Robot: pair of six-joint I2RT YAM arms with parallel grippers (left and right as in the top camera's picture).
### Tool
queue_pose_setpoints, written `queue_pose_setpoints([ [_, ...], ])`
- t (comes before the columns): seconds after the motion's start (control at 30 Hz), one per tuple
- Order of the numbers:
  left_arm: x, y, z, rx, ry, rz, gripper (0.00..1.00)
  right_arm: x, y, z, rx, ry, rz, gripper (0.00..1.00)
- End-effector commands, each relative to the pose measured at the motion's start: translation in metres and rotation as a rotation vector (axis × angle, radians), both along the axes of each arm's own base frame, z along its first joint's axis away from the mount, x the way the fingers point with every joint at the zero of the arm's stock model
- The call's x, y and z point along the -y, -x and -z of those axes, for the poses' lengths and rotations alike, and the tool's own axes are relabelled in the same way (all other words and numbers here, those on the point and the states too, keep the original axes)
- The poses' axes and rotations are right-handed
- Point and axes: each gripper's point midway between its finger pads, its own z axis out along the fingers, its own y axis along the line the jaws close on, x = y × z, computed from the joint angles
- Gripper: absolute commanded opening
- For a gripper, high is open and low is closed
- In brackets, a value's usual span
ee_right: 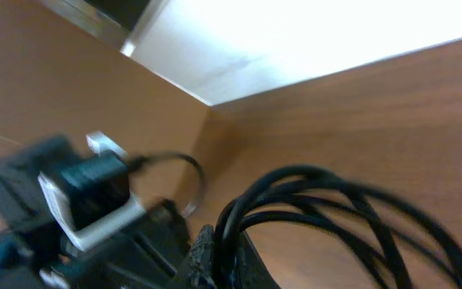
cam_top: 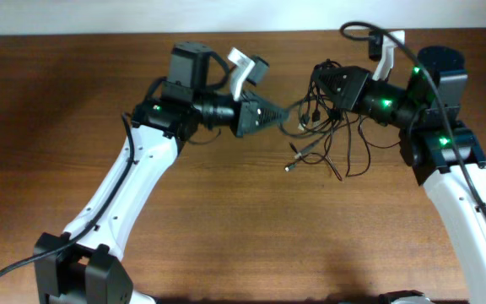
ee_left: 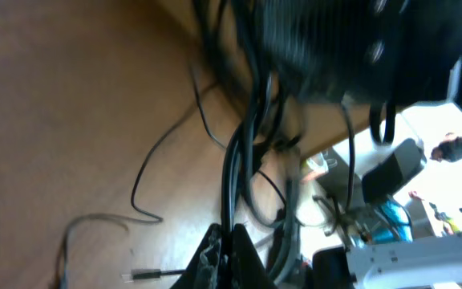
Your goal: Untangle cables
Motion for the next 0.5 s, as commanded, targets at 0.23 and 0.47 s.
queue_pose_setpoints([
  [0.23,0.029,0.017,0.012,-0.067,-0.135,-0.095,0.00,0.029,-0.010,-0.113,0.419,-0.177,0.025,0.04],
  [0.47,0.032,0.012,0.026,-0.044,-0.217,-0.172,0.00,0.107,-0.032,0.042,-0.123,0.153,0.395,0.17],
])
